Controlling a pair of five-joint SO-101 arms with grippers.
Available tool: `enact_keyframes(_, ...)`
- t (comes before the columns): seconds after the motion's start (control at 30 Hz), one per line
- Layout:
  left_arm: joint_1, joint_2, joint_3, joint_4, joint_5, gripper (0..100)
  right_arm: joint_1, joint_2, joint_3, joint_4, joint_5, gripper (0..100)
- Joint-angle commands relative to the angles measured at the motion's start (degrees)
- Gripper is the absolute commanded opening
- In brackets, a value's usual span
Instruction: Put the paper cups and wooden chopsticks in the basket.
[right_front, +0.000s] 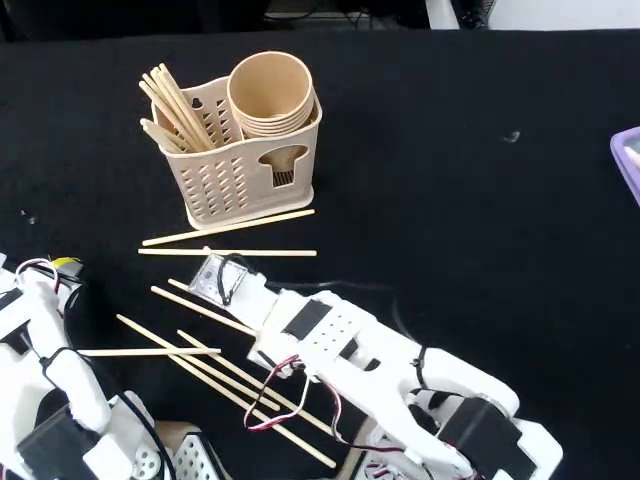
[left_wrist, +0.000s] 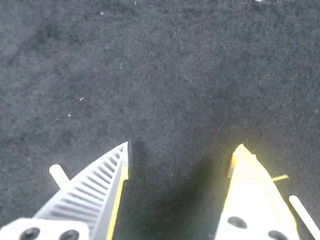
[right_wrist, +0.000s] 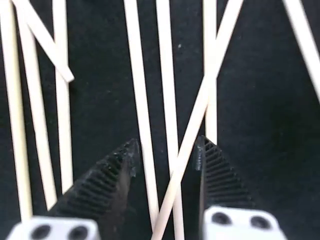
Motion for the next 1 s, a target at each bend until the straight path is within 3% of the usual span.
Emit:
enact_keyframes(0.0,0.6,-1.9,-0.3,-0.8,-0.4,32,-0.6,-0.6,0.0,-1.1,-0.4,14.1)
enact_keyframes(0.13,0.6,-1.9,-0.3,-0.8,-0.4,32,-0.4,-0.7,0.0,-1.7,-0.4,0.5)
enact_keyframes(0.67,0.6,-1.9,-0.3,-0.8,-0.4,32,-0.6,-4.6,0.4,0.7,-0.4,1.2)
enact_keyframes(0.87,0.6,-1.9,-0.3,-0.8,-0.4,32,-1.7,-0.7,-0.2,0.7,-0.9,17.5)
enact_keyframes(0.97,0.6,-1.9,-0.3,-0.8,-0.4,32,-2.6,2.9,-3.0,1.4,-0.9,17.5)
